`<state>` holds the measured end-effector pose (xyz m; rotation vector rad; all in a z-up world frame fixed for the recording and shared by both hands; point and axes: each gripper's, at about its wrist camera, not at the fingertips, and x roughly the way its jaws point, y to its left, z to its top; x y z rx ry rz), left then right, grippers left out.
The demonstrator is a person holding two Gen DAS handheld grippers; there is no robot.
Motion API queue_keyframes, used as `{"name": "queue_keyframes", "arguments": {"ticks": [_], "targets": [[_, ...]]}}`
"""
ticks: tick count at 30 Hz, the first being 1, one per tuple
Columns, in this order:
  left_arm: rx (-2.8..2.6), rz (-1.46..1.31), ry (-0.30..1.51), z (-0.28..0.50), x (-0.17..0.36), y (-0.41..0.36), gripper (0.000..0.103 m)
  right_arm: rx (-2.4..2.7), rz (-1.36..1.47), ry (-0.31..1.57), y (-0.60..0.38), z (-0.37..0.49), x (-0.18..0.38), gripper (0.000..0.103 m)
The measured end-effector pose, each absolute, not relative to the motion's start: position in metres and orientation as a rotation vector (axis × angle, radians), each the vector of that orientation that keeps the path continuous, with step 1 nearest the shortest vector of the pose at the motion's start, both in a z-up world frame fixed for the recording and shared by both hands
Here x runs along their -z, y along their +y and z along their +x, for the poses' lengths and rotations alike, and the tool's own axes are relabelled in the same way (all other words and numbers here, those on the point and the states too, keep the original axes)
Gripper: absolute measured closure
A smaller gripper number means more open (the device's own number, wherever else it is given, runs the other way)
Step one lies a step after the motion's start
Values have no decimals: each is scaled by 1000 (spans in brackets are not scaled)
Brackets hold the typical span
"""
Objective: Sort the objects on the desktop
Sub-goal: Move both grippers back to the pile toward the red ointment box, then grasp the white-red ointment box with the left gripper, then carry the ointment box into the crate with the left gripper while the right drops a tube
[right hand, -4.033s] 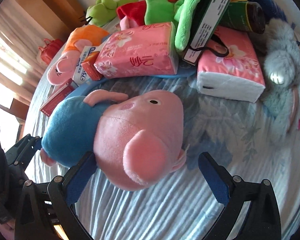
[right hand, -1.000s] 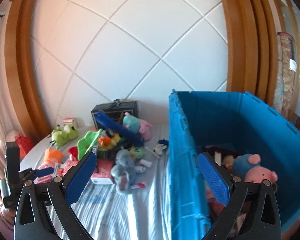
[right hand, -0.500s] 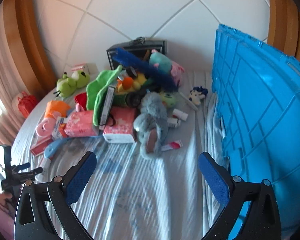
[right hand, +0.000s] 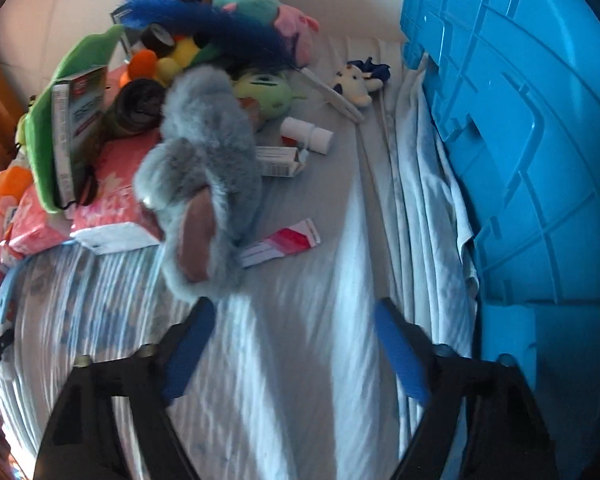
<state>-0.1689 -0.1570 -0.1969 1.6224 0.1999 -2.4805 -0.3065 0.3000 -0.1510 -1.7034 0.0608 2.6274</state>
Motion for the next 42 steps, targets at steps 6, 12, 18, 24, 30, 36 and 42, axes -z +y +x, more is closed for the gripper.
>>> {"name": "queue_keyframes", "arguments": {"ticks": [6, 12, 18, 24, 30, 36, 42], "targets": [[2478, 1620, 204, -175, 198, -156, 56, -2502, -1770, 245, 311, -348, 179, 44], [2485, 1619, 200, -183, 200, -156, 56, -2467, -1858, 283, 294, -366, 198, 48], [2481, 1629, 219, -183, 200, -157, 57, -2532, -1879, 113, 271, -353, 197, 87], [2519, 1570, 223, -161, 185, -152, 62, -2576, -1884, 159, 284, -311, 180, 87], [2615, 1449, 183, -134, 146, -129, 62, -2739, -1768, 133, 280, -256, 124, 87], [2751, 1258, 151, -119, 94, -114, 62, -2929, -1531, 99, 273, -218, 52, 87], [2890, 1102, 103, -120, 46, -73, 62, -3068, -1250, 134, 286, -188, -7, 87]]}}
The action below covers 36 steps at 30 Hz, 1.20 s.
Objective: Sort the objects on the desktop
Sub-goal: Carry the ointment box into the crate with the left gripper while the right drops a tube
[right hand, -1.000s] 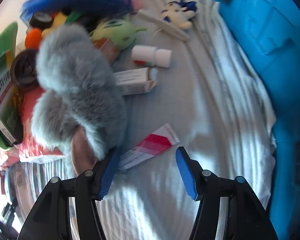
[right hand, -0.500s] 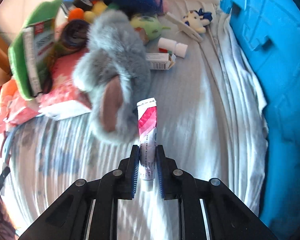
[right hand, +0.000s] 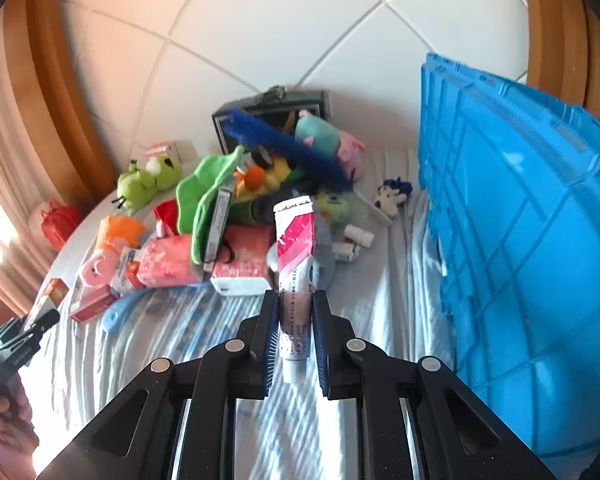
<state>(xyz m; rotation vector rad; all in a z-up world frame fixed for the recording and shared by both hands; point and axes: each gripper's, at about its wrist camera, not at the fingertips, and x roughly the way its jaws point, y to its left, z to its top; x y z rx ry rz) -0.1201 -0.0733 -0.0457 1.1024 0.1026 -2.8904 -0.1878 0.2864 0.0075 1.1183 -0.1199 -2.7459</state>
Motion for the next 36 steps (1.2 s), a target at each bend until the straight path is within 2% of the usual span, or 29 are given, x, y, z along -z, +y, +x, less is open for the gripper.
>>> {"name": "queue_keyframes", "arguments": {"ticks": [8, 14, 22, 27, 36], "targets": [[3126, 938, 17, -131, -15, 15, 62, 2933, 834, -155, 346, -130, -79, 87], [3341, 850, -35, -139, -61, 115, 62, 3082, 734, -209, 410, -93, -106, 87], [3624, 729, -126, -117, -115, 268, 62, 3249, 764, -281, 515, -58, -108, 87], [3659, 809, -250, -110, -128, 358, 62, 3257, 815, -284, 559, -49, -97, 87], [3606, 981, -486, -101, -118, 433, 62, 3223, 880, -271, 602, -47, -74, 86]]}}
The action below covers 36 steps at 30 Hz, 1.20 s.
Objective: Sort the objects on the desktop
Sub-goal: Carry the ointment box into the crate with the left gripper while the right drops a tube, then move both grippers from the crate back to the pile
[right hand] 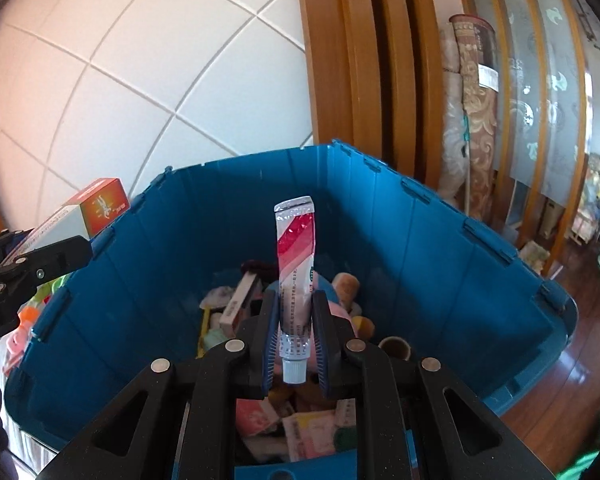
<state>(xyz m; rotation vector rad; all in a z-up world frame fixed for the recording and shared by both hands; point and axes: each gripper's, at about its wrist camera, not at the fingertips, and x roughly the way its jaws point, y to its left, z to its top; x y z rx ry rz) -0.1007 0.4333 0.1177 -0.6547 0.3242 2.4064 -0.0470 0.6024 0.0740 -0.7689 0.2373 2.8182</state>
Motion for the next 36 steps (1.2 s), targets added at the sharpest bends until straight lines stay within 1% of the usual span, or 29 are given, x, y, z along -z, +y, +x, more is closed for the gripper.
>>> {"name": "queue_keyframes", "arguments": {"ticks": [8, 11, 13, 15, 17, 18, 19, 20, 21, 23, 24, 26, 27, 28, 32, 36], "targets": [[-2446, -682, 399, -100, -114, 442, 62, -2847, -818, 229, 615, -51, -61, 86], [-2452, -688, 416, -98, -113, 443, 51, -2846, -829, 220, 618, -54, -59, 86], [-2459, -672, 414, -96, -114, 441, 40, -2846, -838, 219, 618, -56, -57, 86], [-2463, -664, 413, -95, -114, 439, 37, -2845, -846, 217, 618, -58, -55, 86], [-2464, -667, 410, -95, -114, 439, 37, -2841, -846, 207, 616, -59, -55, 84], [-2463, -670, 408, -95, -114, 438, 37, -2833, -848, 201, 615, -60, -55, 76], [-2464, -670, 404, -95, -114, 438, 37, -2825, -849, 198, 616, -62, -56, 58], [-2466, -668, 399, -95, -114, 436, 37, -2818, -850, 195, 616, -62, -56, 45], [-2469, -664, 391, -95, -115, 435, 37, -2811, -848, 192, 616, -63, -55, 23], [-2473, -657, 374, -94, -115, 431, 37, -2812, -817, 181, 614, -60, -58, 18], [-2476, -652, 363, -94, -116, 430, 37, -2809, -813, 176, 614, -60, -59, 10], [-2488, -635, 332, -94, -117, 424, 36, -2803, -804, 174, 614, -59, -60, 4], [-2495, -625, 314, -94, -118, 421, 34, -2799, -800, 172, 614, -59, -61, 1], [-2505, -614, 296, -93, -119, 417, 31, -2796, -795, 165, 613, -58, -62, 0], [-2554, -562, 207, -93, -125, 398, 28, -2774, -775, 98, 608, -59, -63, 0], [-2542, -569, 148, -98, -128, 376, 28, -2776, -705, 38, 604, -55, -62, 0]]}}
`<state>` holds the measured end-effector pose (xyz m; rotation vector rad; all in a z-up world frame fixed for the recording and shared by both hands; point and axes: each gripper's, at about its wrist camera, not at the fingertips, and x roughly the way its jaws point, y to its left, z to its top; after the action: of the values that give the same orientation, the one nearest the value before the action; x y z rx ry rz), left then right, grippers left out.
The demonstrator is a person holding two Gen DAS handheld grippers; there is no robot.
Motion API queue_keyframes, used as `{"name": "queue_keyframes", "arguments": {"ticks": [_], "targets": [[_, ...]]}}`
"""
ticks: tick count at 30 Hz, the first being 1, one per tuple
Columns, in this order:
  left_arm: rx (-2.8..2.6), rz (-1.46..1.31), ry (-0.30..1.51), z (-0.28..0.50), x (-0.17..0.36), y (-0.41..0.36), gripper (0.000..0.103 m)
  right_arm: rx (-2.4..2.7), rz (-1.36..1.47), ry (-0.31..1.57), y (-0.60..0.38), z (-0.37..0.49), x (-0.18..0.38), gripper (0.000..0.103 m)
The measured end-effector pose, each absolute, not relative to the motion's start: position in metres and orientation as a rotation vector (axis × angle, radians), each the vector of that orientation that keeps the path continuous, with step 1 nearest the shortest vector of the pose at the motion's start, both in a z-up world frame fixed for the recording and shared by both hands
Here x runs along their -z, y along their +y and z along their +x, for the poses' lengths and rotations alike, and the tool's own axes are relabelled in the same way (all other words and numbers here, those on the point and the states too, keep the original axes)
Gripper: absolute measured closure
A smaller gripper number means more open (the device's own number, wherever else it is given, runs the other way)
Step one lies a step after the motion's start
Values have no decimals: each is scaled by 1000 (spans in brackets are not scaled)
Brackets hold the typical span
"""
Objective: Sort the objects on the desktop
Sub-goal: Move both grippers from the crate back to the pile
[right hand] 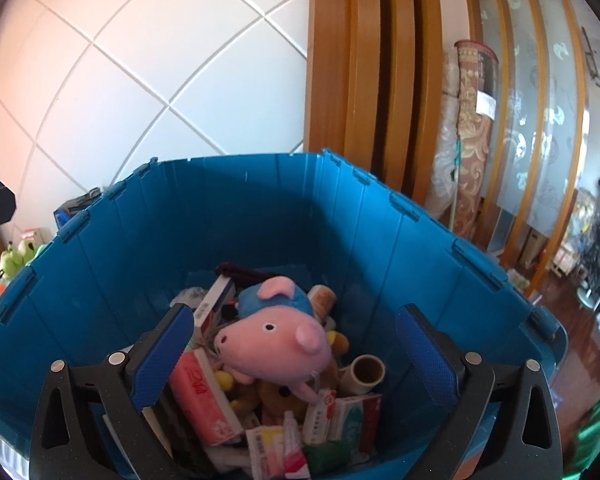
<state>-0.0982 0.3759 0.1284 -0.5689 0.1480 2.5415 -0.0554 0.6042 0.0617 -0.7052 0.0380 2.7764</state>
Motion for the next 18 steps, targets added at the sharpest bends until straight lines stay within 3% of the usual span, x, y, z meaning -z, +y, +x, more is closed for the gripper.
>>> {"name": "queue_keyframes", "arguments": {"ticks": [11, 18], "targets": [[-2720, -720, 24, -115, -101, 279, 28, -2667, -659, 22, 603, -59, -61, 0], [-2825, -857, -41, -119, -70, 189, 28, -2704, -685, 145, 575, -51, -72, 0]]}}
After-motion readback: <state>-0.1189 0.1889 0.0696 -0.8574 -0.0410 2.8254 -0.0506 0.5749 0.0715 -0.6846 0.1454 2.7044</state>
